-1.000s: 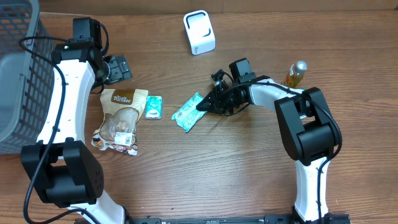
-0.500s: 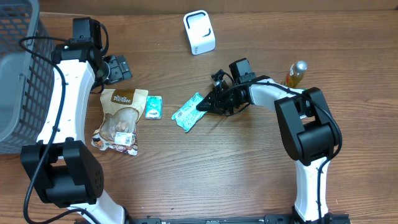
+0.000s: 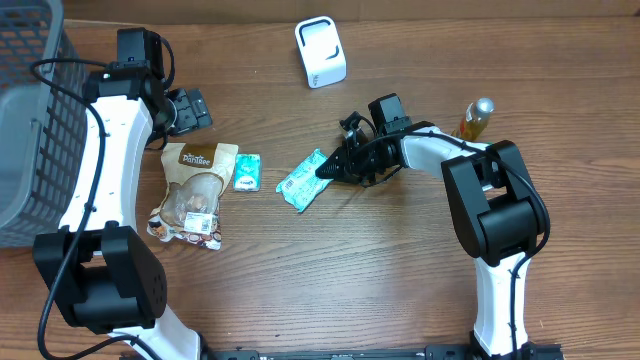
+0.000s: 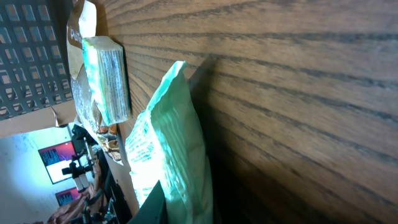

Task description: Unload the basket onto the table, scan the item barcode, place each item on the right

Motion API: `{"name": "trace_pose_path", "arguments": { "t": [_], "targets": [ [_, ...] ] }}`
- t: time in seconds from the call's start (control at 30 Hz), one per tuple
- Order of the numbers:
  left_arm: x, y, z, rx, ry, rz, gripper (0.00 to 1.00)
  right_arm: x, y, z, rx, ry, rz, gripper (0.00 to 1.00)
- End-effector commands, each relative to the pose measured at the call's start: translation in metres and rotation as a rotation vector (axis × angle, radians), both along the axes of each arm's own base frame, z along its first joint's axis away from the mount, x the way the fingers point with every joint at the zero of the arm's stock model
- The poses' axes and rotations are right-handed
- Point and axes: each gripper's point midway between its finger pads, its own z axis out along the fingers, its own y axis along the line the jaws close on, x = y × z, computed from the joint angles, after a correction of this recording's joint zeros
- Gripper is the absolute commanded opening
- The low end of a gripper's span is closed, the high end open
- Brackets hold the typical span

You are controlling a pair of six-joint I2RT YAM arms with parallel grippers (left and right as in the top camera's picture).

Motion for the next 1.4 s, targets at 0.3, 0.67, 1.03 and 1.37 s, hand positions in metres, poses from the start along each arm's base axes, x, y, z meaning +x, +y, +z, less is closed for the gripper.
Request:
{"name": "trace_pose_path", "arguments": {
  "t": [0.3, 0.67, 1.03, 1.37],
  "targets": [
    [0.001, 0.0, 0.007, 0.017, -0.014, -0.001, 1.0, 0.006, -0.003, -0.006, -0.033, -0.029, -0.012, 0.11],
    [0.001, 0.0, 0.007, 0.017, -0.014, -0.001, 1.0, 0.064, -0.01, 0.181, -0.013, -0.515, 0.0, 0.04],
    [0.001, 0.0, 0.007, 0.017, -0.014, -0.001, 1.0, 0.112, -0.031, 0.297, -0.541, -1.215, 0.041, 0.04],
    [0.001, 0.0, 0.007, 0.017, -0.014, -0.001, 1.0, 0.149, -0.01, 0.316, -0.893, -1.558, 0.061, 0.04]
  ]
}}
